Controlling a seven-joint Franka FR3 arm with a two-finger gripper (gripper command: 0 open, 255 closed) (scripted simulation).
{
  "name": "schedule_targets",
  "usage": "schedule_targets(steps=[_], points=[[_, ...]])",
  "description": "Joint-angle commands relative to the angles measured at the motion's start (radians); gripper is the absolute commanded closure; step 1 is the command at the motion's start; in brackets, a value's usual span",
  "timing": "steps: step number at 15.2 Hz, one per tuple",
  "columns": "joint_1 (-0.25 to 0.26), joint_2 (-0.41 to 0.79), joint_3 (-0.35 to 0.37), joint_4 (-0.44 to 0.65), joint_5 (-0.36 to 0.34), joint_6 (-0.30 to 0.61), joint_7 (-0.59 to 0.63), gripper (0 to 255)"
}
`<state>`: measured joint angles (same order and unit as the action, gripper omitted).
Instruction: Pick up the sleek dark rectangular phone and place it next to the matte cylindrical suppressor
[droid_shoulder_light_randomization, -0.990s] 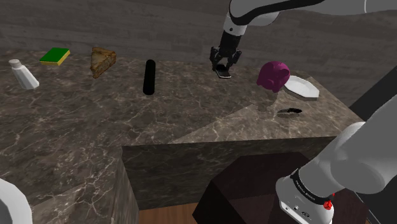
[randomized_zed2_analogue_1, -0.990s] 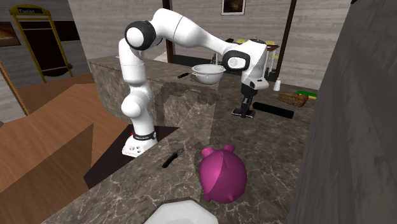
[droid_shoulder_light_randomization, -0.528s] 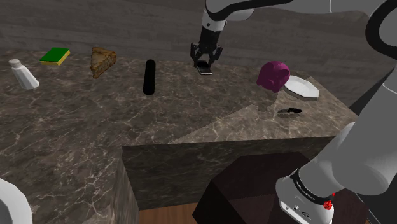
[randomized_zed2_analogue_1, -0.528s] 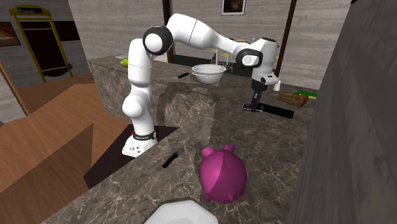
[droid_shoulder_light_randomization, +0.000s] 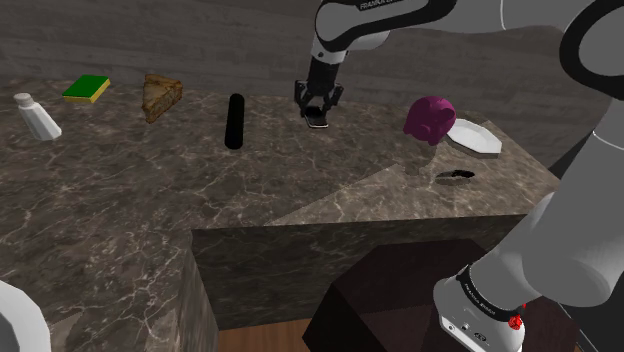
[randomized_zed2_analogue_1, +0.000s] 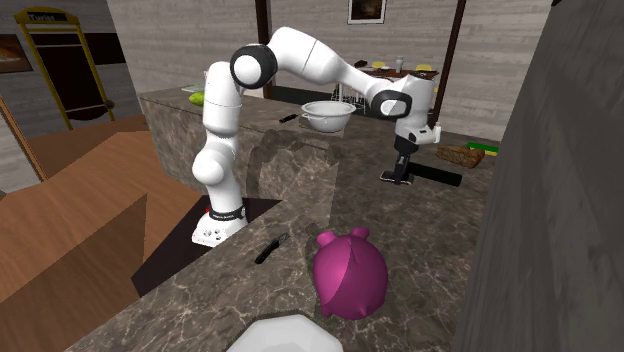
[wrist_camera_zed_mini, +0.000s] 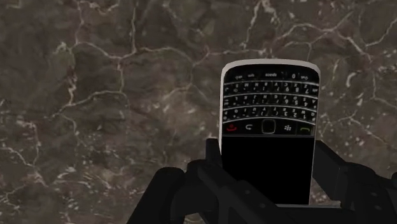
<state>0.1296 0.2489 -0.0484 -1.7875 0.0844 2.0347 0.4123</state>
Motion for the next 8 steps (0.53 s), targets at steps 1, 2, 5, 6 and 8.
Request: schedule_targets(steps=[1, 2, 5, 6, 8], points=[[0.0, 0.009, 0.0, -0.014, 0.001, 0.023, -0.002, 255], [0.0, 0.013, 0.001, -0.021, 0.002, 0.035, -0.003, 255], [0.0, 0.028, 0.001, -0.042, 0.005, 0.071, -0.006, 255], [0.0, 0.034, 0.002, -0.048, 0.005, 0.082, -0.007, 255], [0.0, 0.045, 0.002, -0.06, 0.007, 0.106, -0.009, 255]])
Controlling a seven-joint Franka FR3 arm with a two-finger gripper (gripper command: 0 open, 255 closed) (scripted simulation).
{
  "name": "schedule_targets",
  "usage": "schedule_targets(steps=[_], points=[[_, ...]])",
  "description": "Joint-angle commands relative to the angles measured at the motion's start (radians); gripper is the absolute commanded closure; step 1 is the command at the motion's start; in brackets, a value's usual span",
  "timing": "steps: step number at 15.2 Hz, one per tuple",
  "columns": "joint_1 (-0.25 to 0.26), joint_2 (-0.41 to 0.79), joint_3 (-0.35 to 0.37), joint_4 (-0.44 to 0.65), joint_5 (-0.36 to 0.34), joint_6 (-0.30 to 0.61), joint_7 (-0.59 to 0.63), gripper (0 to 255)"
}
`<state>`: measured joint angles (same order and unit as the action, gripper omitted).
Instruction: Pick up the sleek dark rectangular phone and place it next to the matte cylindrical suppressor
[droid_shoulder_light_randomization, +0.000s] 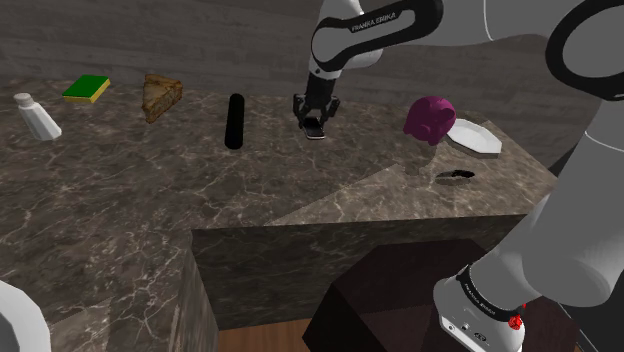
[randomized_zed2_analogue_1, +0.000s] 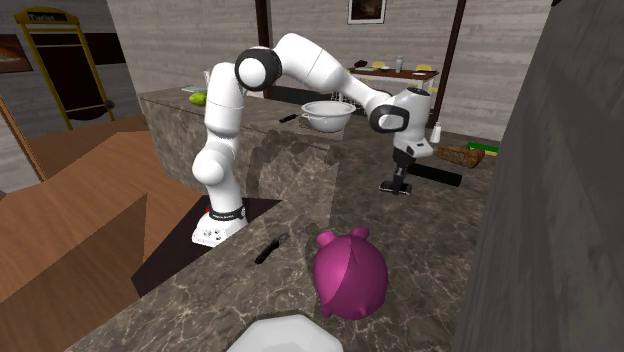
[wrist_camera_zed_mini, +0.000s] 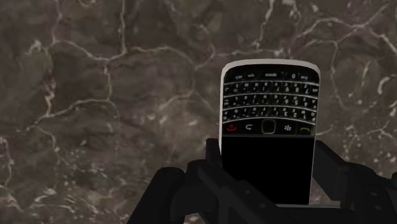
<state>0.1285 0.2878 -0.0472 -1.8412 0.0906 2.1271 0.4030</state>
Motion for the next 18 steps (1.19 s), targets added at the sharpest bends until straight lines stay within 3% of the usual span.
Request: schedule_targets(steps=[1, 11, 12, 18], points=[[0.001, 0.012, 0.001, -0.013, 0.002, 0.025, -0.001, 255], [0.0, 0.033, 0.002, -0.03, 0.005, 0.063, -0.005, 255], [0.0, 0.033, 0.002, -0.03, 0.005, 0.063, -0.005, 0], [0.0, 0.017, 0.001, -0.017, 0.003, 0.035, -0.003, 0]])
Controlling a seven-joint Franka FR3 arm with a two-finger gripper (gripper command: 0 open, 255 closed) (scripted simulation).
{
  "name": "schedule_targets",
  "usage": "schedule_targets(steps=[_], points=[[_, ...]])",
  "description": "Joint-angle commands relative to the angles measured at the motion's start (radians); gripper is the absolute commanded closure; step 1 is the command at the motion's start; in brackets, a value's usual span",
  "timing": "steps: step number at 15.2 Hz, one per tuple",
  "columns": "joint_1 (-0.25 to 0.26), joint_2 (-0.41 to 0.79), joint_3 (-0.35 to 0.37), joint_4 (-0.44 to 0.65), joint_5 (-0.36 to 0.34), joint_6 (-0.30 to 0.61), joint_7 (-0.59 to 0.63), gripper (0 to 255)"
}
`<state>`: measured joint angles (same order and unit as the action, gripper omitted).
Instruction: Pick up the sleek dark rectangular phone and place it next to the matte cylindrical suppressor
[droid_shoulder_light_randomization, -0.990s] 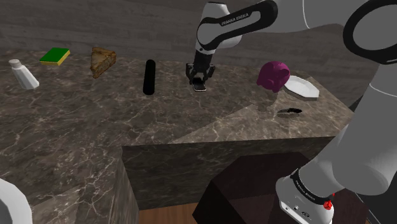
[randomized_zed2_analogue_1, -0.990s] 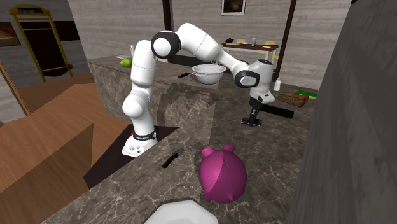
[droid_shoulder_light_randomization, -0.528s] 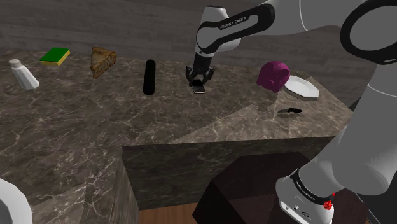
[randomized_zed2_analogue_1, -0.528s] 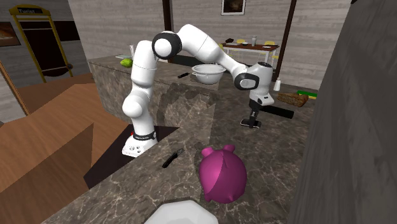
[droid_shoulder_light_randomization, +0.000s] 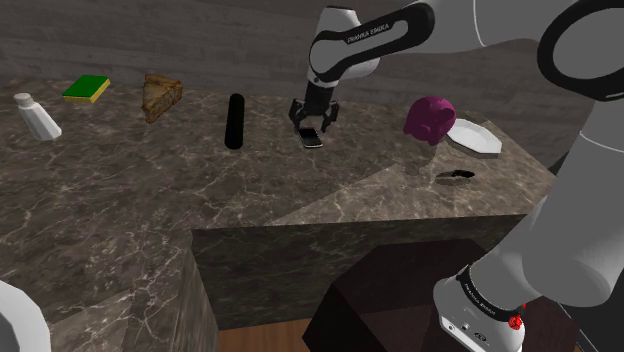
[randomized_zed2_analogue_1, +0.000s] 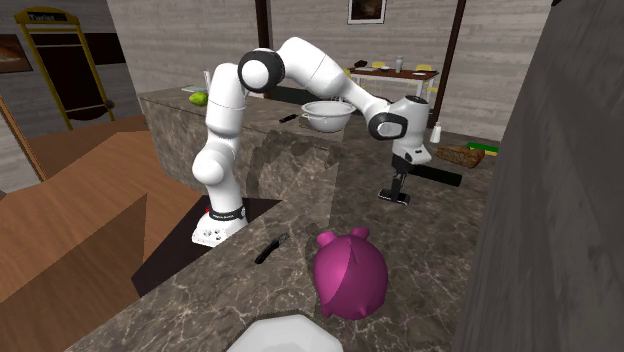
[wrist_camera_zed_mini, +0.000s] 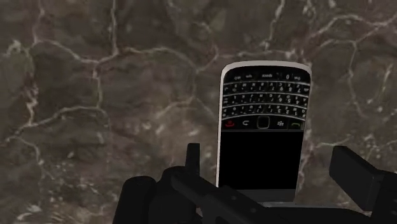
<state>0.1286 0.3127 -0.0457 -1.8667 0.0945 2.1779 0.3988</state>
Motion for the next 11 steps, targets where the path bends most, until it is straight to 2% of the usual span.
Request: schedule_targets(steps=[1, 3, 11], points=[[-0.001, -0.023, -0.002, 0.022, -0.003, -0.045, 0.002, 0], [-0.002, -0.046, -0.004, 0.052, -0.007, -0.098, 0.005, 0], [-0.002, -0.046, -0.004, 0.052, -0.007, -0.098, 0.005, 0]])
